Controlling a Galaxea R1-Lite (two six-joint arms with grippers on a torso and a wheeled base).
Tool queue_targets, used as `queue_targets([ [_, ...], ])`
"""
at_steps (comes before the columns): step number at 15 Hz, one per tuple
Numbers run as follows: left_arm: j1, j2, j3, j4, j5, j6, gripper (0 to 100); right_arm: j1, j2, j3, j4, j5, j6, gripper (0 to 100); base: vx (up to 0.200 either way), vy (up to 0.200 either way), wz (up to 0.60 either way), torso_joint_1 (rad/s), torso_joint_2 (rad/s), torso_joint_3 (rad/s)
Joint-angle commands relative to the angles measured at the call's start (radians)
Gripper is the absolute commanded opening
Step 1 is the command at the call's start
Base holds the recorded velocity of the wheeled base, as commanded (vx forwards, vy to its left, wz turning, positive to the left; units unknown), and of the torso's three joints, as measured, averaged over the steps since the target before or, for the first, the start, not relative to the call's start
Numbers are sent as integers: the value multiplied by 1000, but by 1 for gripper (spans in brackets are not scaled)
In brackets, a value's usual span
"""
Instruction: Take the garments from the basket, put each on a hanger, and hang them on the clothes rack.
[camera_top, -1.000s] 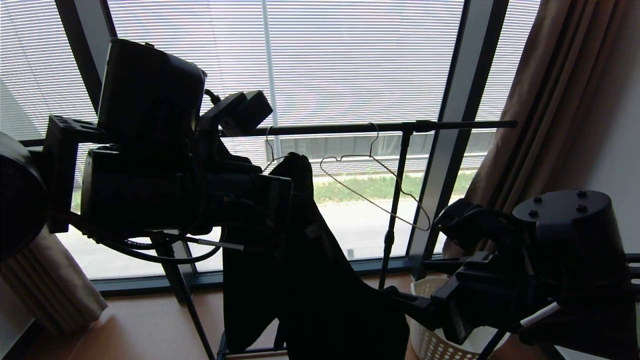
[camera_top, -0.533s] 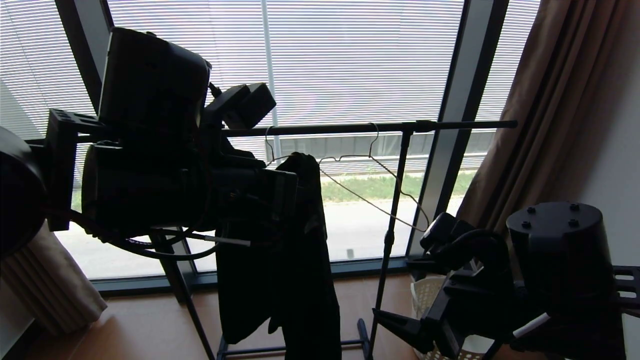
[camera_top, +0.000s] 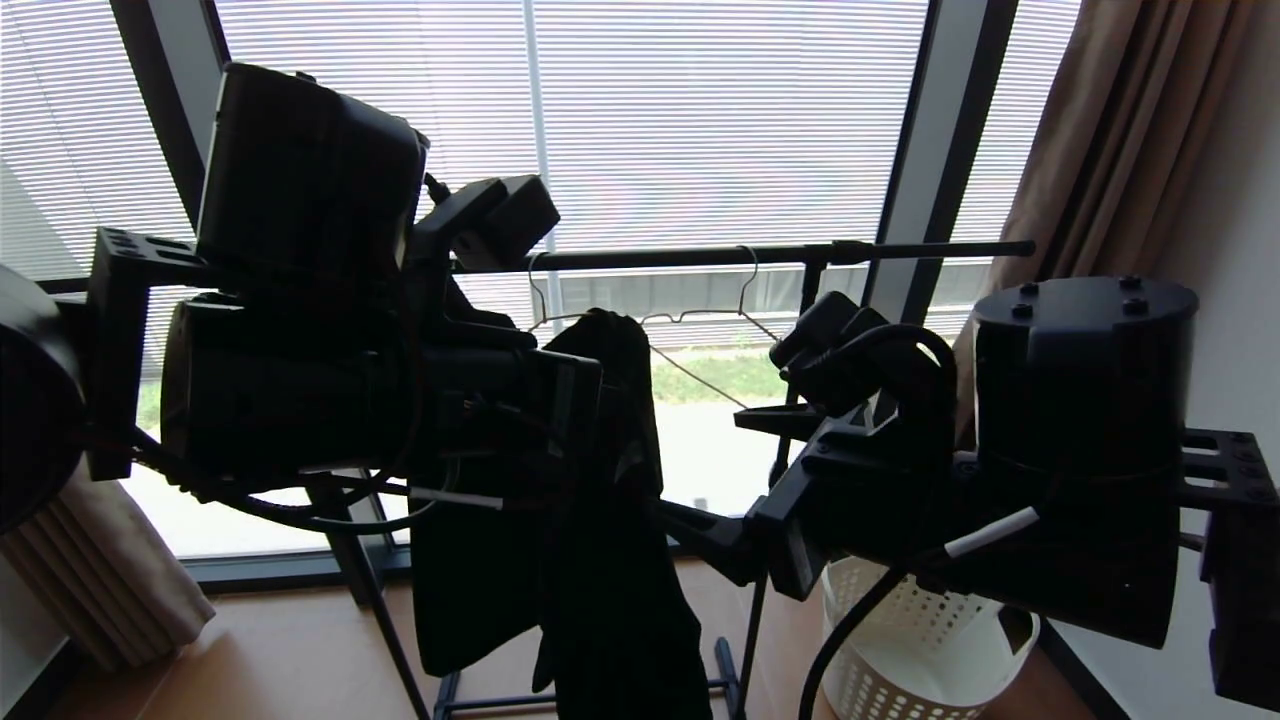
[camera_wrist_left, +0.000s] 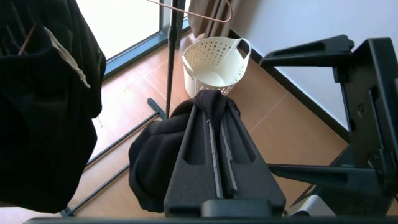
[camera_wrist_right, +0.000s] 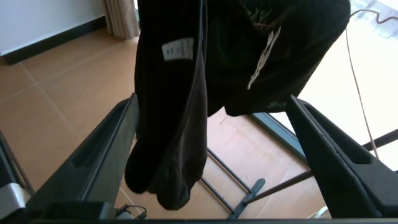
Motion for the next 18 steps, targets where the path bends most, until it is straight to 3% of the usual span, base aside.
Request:
queue_targets([
  [1, -7, -4, 1, 1, 0, 0, 0, 2, 74, -49, -1, -13, 1, 100, 0, 0, 0, 0, 0, 0],
  [9, -35, -66, 33, 7, -1, 3, 0, -59, 137, -43, -6, -24, 17, 100, 0, 0, 0, 0, 0, 0],
  [18, -35, -101, 59, 5, -9, 5, 0, -102, 137, 41, -13, -25, 17, 100, 0, 0, 0, 0, 0, 0],
])
